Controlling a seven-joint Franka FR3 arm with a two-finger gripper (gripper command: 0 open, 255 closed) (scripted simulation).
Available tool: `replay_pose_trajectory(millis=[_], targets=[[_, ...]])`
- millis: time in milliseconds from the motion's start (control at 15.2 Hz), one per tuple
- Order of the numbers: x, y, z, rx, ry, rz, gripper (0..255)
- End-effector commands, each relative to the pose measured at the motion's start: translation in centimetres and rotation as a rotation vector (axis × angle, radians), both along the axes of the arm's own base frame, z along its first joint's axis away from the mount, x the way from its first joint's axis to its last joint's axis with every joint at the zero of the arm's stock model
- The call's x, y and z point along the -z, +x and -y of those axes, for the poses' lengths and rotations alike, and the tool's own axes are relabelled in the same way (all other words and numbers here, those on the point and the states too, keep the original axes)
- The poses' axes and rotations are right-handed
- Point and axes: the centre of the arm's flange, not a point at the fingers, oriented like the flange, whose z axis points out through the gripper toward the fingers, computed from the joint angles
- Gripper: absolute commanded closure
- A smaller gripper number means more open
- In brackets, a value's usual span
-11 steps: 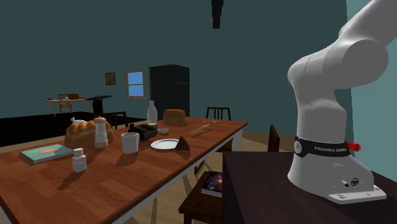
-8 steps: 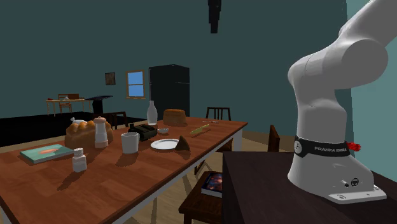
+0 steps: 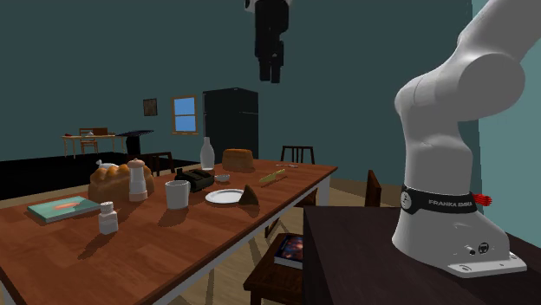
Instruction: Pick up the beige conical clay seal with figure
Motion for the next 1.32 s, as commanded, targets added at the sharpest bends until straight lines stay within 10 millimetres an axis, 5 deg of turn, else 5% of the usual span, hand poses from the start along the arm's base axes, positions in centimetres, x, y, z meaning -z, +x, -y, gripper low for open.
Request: replay_pose_trajectory(millis=[0,1254], targets=[[1.9,1.2,1.3,0.036,-0.011,0.004,0],[20.1,9.7,15.6,0.373,-0.105,0.018,0]])
